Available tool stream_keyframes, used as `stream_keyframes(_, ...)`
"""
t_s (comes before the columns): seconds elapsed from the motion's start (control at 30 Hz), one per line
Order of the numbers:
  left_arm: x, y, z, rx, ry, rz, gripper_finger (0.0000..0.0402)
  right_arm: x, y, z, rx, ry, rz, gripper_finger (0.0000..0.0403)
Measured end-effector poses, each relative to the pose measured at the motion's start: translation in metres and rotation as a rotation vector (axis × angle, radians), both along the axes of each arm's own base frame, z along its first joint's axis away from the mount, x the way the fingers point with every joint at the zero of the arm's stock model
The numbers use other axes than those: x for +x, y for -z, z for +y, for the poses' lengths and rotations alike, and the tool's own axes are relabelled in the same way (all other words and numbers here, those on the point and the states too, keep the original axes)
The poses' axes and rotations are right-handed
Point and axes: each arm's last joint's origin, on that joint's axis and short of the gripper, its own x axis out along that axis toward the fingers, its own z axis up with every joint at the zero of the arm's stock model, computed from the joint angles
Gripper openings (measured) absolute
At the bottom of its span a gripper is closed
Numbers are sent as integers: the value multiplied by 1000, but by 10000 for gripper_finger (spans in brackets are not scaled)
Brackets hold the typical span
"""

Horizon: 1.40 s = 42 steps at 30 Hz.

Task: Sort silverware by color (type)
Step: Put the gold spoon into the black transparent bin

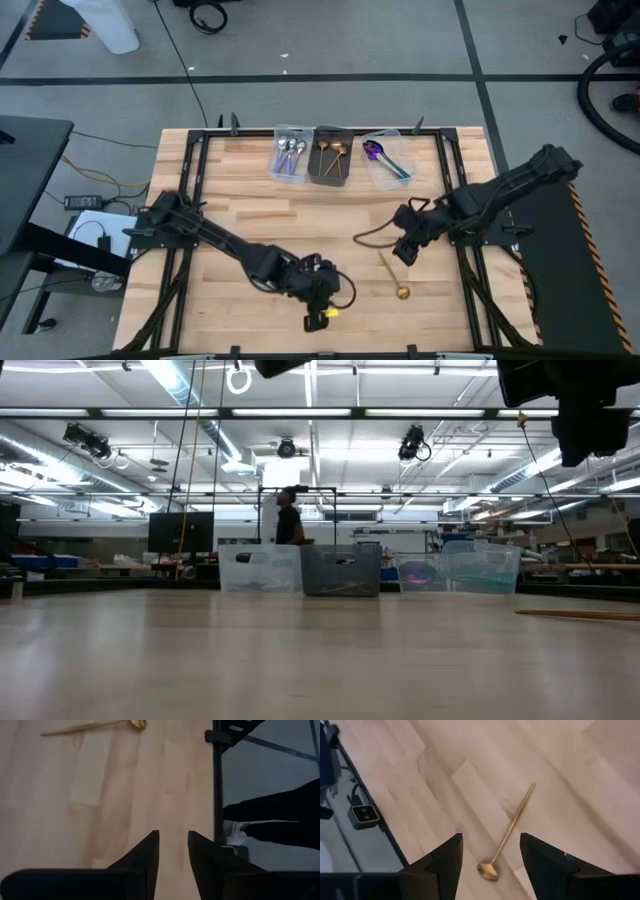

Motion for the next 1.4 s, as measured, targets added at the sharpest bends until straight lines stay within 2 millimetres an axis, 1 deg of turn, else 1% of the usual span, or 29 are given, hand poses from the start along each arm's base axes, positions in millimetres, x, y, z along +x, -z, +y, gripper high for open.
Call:
stream_keyframes(0.13,-8,0,-14,-18,-29,0,109,7,9,16,11,-19,26,207)
stream_keyframes(0.4,-21,-1,-37,-33,-119,-21,109,11,35,45,-7,-36,154,207)
stream_keyframes(0.57,-26,-1,-44,-22,-146,-43,109,17,56,61,-33,-1,210,207)
stream_keyframes(0.7,-25,-2,-44,-24,-150,-52,109,22,73,72,-38,34,254,207)
stream_keyframes(0.87,-25,-2,-44,-24,-149,-54,109,25,92,79,-79,54,317,206)
stream_keyframes(1.07,-25,-2,-44,-22,-147,-52,109,28,108,82,-135,81,349,206)
stream_keyframes(1.23,-26,-1,-44,-12,-147,-40,109,31,123,86,-148,75,385,206)
stream_keyframes(1.4,-27,0,-44,-7,-145,-34,109,30,130,91,-159,60,400,203)
